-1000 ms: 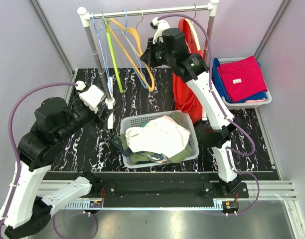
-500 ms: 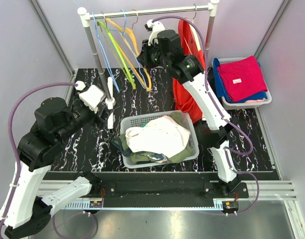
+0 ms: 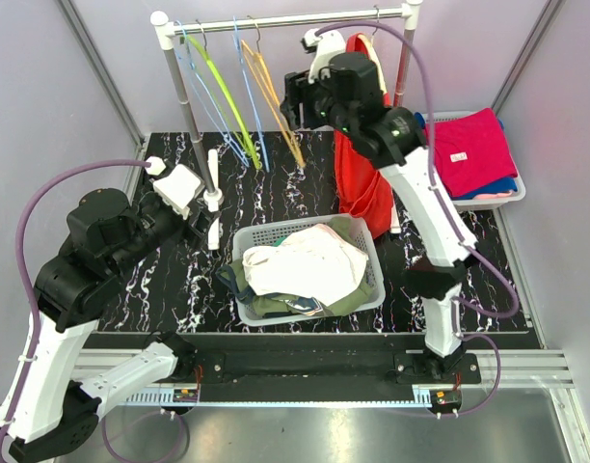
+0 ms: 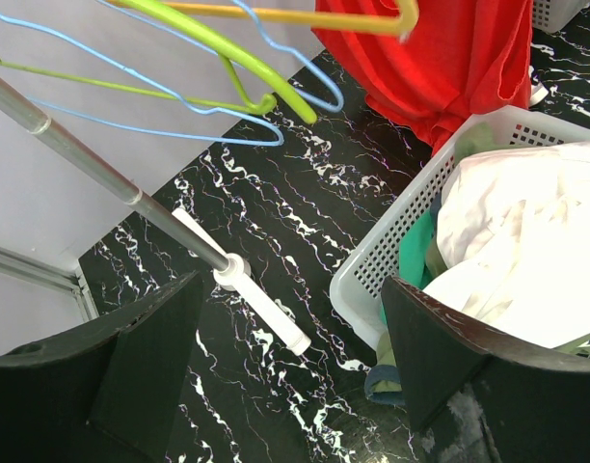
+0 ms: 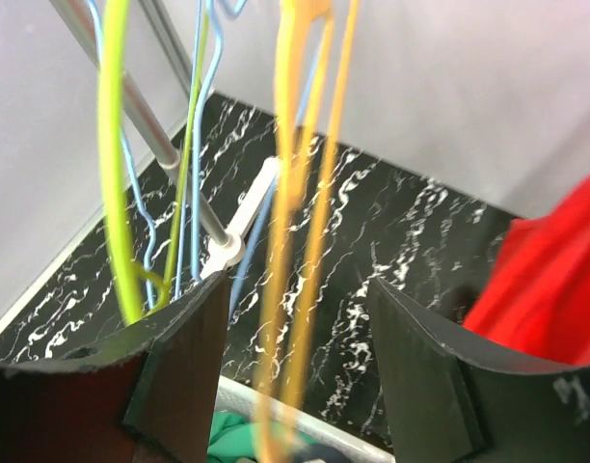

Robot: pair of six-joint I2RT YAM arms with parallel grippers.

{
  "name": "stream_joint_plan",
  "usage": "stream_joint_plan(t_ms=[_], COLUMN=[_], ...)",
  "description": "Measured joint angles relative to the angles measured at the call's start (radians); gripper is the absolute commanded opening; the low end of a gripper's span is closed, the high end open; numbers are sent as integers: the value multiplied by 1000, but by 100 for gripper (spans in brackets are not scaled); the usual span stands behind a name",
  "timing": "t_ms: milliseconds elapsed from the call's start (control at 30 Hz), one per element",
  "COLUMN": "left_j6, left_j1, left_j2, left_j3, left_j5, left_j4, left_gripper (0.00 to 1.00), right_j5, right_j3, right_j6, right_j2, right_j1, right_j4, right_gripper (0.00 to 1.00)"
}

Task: Remove the tank top from the hanger
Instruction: Place the hanger at the clothesline, then pick up the hanger from the clothesline.

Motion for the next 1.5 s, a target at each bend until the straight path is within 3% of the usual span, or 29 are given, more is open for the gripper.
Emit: stream_joint_plan(t_ms=[400,633,767,900,1300,1500], left_j6=[0,0,0,0,0,0], left_j1=[0,0,0,0,0,0], left_j2=[-6,-14,-14,-14,-13,-14], left_j3=[-5,-15,-15,-15,-20,-34], left_j5=[0,0,0,0,3,3], left_j4=[1,2,2,2,0,-2], left_gripper=[81,81,81,81,80,80], right_j5=[126,191,211,227,165,157], right_j3=[-249,-425,-537,-613,-678,-700], right_j6=[-55,-86,-101,-110,-133,-138], right_j2=[-338,-398,-417,-449,-595,-613], right_j1=[-91,-127,-151,-165,-175,-243], right_j4=[5,18,42,71,208,257], right_gripper=[71,75,83,83,82,83])
